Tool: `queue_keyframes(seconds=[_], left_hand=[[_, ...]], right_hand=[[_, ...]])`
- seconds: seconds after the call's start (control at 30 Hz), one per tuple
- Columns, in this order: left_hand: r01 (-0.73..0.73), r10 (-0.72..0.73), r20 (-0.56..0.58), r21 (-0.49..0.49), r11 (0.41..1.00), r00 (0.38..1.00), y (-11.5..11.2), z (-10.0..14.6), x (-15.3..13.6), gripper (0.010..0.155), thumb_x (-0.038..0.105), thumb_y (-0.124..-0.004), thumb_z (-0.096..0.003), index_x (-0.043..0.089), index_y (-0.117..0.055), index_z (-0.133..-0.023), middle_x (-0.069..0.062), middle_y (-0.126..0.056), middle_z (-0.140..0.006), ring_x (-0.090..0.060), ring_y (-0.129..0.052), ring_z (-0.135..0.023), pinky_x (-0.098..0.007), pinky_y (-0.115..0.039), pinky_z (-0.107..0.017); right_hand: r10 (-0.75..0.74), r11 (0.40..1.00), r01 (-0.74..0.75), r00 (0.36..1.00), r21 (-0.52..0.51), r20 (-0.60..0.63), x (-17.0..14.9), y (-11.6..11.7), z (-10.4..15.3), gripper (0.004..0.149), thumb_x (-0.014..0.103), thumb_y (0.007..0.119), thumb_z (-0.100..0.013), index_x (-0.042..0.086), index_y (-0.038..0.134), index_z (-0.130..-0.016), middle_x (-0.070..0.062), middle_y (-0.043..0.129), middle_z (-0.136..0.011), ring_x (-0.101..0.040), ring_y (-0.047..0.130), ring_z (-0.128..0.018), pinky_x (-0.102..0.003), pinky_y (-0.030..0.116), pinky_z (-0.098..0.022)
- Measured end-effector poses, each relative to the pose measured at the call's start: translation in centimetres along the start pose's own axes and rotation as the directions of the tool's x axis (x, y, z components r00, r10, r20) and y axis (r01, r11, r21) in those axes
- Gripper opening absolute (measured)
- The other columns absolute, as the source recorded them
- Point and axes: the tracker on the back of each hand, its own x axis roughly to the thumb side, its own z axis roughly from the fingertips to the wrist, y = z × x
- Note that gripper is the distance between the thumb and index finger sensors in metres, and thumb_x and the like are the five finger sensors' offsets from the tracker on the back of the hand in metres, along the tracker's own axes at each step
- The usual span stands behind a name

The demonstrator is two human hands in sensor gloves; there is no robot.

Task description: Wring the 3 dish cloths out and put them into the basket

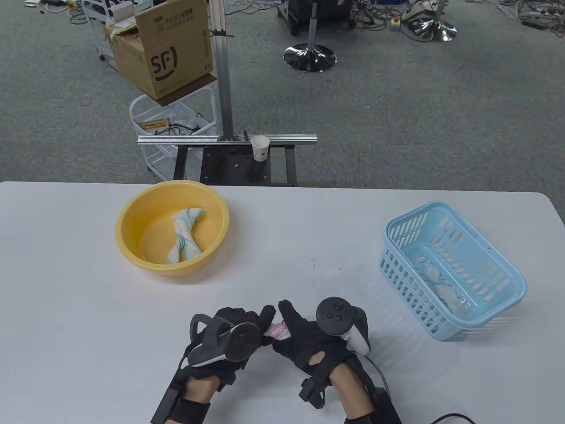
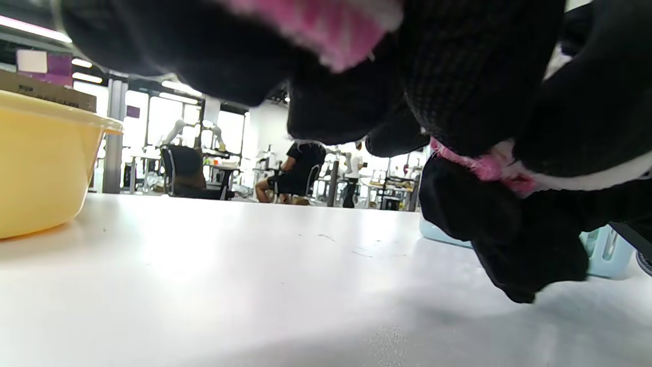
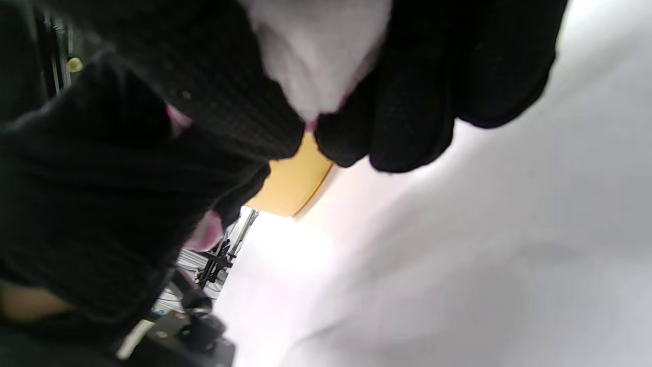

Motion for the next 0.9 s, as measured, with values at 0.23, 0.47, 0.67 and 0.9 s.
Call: queue_keyframes(seconds=[0.23, 0.47, 0.67, 0.9], left_hand=[[-0.023, 0.025, 0.026, -0.059, 0.998, 0.999, -0.5, -0.5, 0.3, 0.065, 0.046, -0.093, -0.0370, 0.036, -0.075, -0.099, 0.005, -0.100, -0.047, -0.020, -0.095, -0.019, -0.048, -0.084, -0.035], [-0.308, 0.293, -0.159, -0.078, 0.948, 0.943, -1.2, -0.2, -3.2, 0.060, 0.052, -0.088, -0.0426, 0.022, -0.081, -0.094, 0.007, -0.102, -0.034, -0.015, -0.093, -0.004, -0.044, -0.086, -0.021], [-0.676, 0.644, -0.326, 0.021, 0.737, 0.692, -2.0, 0.7, -7.5, 0.059, 0.054, -0.085, -0.0461, 0.016, -0.084, -0.091, 0.008, -0.102, -0.029, -0.013, -0.092, 0.000, -0.042, -0.087, -0.015], [-0.953, 0.872, -0.416, 0.041, 0.300, 0.256, -3.9, 1.0, -8.8, 0.061, 0.056, -0.083, -0.0462, 0.012, -0.085, -0.089, 0.011, -0.102, -0.027, -0.010, -0.092, 0.003, -0.039, -0.088, -0.011]], right_hand=[[-0.175, 0.981, 0.180, 0.982, 0.073, -0.064, -1.9, -0.2, -0.1, 0.088, 0.033, 0.094, -0.047, 0.004, 0.034, -0.104, -0.014, 0.088, -0.083, -0.035, 0.099, -0.065, -0.057, 0.079, -0.055], [-0.166, 0.983, 0.167, 0.986, -0.077, 0.024, -1.8, -1.1, 0.3, 0.087, 0.047, 0.089, -0.050, 0.021, 0.029, -0.109, -0.024, 0.061, -0.107, -0.049, 0.080, -0.089, -0.065, 0.065, -0.065], [0.139, 0.934, -0.077, 0.978, -0.348, 0.157, -0.1, -1.2, 1.0, 0.078, 0.044, 0.087, -0.051, 0.028, 0.038, -0.109, -0.024, 0.052, -0.110, -0.054, 0.066, -0.095, -0.071, 0.056, -0.066], [0.810, 0.546, -0.605, 0.559, -0.580, 0.180, 3.9, 0.9, 2.1, 0.089, 0.048, 0.085, -0.051, 0.033, 0.017, -0.106, -0.016, 0.023, -0.115, -0.051, 0.043, -0.104, -0.070, 0.046, -0.070]])
